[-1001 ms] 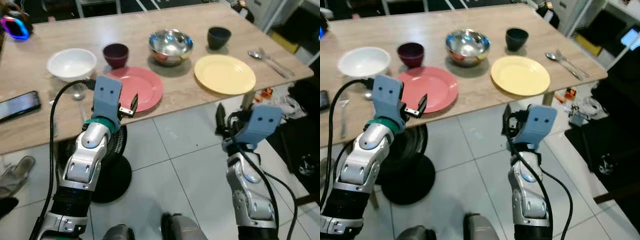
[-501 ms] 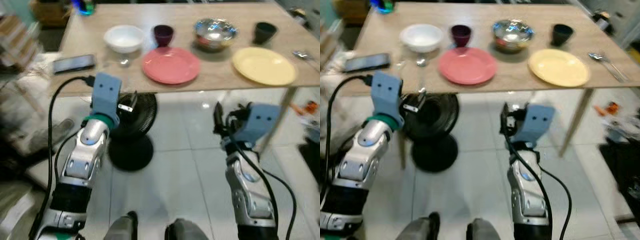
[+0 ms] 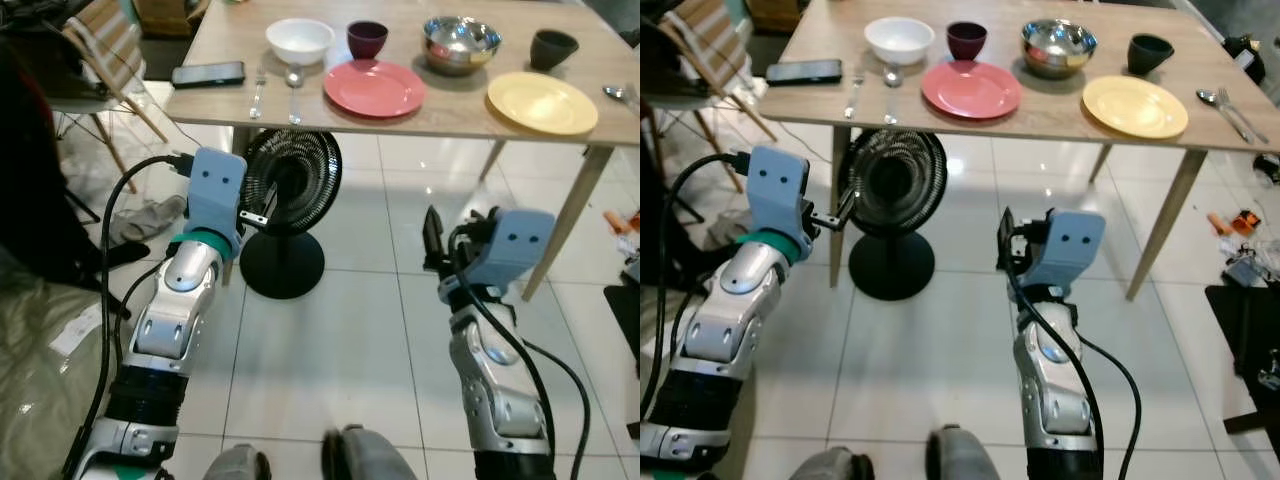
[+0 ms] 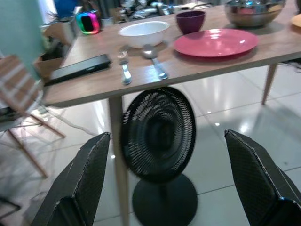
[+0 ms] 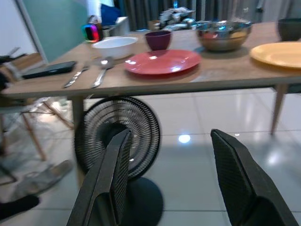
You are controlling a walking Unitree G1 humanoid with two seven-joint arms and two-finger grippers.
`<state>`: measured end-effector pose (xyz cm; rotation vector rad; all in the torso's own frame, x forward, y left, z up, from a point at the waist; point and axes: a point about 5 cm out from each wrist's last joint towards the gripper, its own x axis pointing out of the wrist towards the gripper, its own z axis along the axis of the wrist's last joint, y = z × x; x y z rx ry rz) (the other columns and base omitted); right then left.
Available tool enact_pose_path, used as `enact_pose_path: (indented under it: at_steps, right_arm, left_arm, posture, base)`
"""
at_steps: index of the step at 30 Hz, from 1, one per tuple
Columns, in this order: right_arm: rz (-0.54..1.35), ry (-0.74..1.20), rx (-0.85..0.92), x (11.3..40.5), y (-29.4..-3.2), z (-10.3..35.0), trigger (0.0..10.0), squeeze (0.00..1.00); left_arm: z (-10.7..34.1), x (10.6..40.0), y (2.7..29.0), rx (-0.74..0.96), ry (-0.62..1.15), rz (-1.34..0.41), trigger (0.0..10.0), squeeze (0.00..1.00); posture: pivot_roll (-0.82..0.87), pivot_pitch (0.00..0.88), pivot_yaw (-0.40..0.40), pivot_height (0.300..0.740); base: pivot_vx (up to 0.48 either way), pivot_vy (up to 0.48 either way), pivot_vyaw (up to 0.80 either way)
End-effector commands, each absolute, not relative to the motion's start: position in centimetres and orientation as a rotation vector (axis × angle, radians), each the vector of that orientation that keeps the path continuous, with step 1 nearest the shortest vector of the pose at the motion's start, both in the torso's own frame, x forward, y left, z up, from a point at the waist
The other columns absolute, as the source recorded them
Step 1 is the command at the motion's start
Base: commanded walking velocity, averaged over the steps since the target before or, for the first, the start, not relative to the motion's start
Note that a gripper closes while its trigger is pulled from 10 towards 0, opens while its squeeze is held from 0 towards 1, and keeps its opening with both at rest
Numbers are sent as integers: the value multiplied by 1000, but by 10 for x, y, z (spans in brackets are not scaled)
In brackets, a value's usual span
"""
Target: Setting the table
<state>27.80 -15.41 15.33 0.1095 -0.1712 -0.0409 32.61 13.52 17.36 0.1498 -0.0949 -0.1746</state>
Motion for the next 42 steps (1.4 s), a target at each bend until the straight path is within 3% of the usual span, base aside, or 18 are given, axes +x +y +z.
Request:
enact_pose_path:
  at_steps: [1,19,38,42]
  right_arm:
    - [-47,-163,111,277,-156,151,10000,0]
    - [-51,-163,112,277,-157,150,10000,0]
    - [-85,-173,109,281,-163,152,10000,0]
    - [-174,-187,80,281,-177,154,10000,0]
  left_arm:
    - [170,327,133,144,-82,-179,10000,0]
    - [175,329,137,152,-117,-115,10000,0]
    - [178,331,144,162,-126,-65,10000,0]
    - [178,332,142,162,-129,-72,10000,0]
  posture:
    - [-48,0,52,740]
    - [-45,0,54,740]
    - [-30,0,54,740]
    - [-32,0,58,740]
  base:
    - [0,0,0]
    - [0,0,0]
    - [425,0,0]
    - [480,0,0]
